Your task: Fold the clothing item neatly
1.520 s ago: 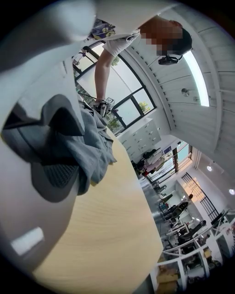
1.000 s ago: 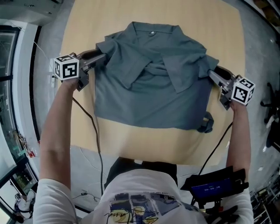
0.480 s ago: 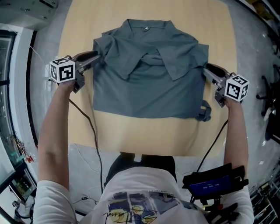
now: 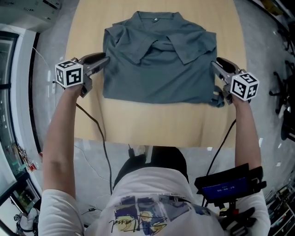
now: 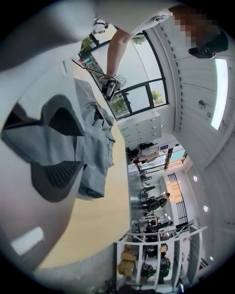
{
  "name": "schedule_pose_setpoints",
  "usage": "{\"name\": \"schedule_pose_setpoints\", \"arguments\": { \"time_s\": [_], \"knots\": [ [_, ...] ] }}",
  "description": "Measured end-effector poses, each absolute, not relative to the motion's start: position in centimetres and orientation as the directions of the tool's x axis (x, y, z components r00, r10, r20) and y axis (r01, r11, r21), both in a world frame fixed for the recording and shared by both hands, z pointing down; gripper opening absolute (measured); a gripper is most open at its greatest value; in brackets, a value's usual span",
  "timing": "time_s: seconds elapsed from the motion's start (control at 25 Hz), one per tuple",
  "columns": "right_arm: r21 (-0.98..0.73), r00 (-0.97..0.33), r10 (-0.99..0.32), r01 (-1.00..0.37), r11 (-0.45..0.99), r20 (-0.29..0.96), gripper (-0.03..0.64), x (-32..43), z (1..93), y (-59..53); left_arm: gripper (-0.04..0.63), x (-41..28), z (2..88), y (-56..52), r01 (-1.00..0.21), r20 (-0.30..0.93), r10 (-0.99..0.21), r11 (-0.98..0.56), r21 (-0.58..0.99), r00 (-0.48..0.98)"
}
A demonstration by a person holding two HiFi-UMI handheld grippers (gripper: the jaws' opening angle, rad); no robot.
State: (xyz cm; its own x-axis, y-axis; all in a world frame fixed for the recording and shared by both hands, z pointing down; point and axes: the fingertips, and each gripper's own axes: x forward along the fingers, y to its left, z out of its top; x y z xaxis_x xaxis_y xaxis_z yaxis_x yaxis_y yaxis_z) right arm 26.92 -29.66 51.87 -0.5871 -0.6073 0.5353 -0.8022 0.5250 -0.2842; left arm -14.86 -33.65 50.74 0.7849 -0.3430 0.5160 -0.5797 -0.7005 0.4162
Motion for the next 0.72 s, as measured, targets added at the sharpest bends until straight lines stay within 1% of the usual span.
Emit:
{"name": "schedule_pose_setpoints", "arguments": {
  "time_s": [0.16,0.36,0.56,0.64,0.72],
  "knots": [
    [-0.207,-0.550,-0.638,-0.821,0.532,0.539,0.160,24.8,50.1,-26.8,0.156,-14.4,49.2,-29.9,-0.560,0.498,-0.340,-0.722,0.405,0.798],
    [-0.120,-0.530,-0.664,-0.820,0.559,0.528,0.158,22.0,47.0,-21.1,0.155,-13.5,45.8,-23.0,-0.532,0.445,-0.362,-0.769,0.354,0.819],
    [-0.079,-0.504,-0.669,-0.826,0.558,0.546,0.155,20.7,47.2,-18.0,0.155,-11.7,44.8,-18.5,-0.502,0.375,-0.368,-0.779,0.375,0.851],
    [-0.063,-0.501,-0.680,-0.826,0.560,0.535,0.143,19.3,45.8,-15.2,0.150,-11.9,42.8,-15.0,-0.489,0.335,-0.376,-0.785,0.380,0.864],
    [-0.047,-0.502,-0.694,-0.826,0.562,0.516,0.141,17.4,44.0,-11.9,0.129,-12.7,40.0,-11.1,-0.482,0.283,-0.397,-0.789,0.380,0.873]
  ]
}}
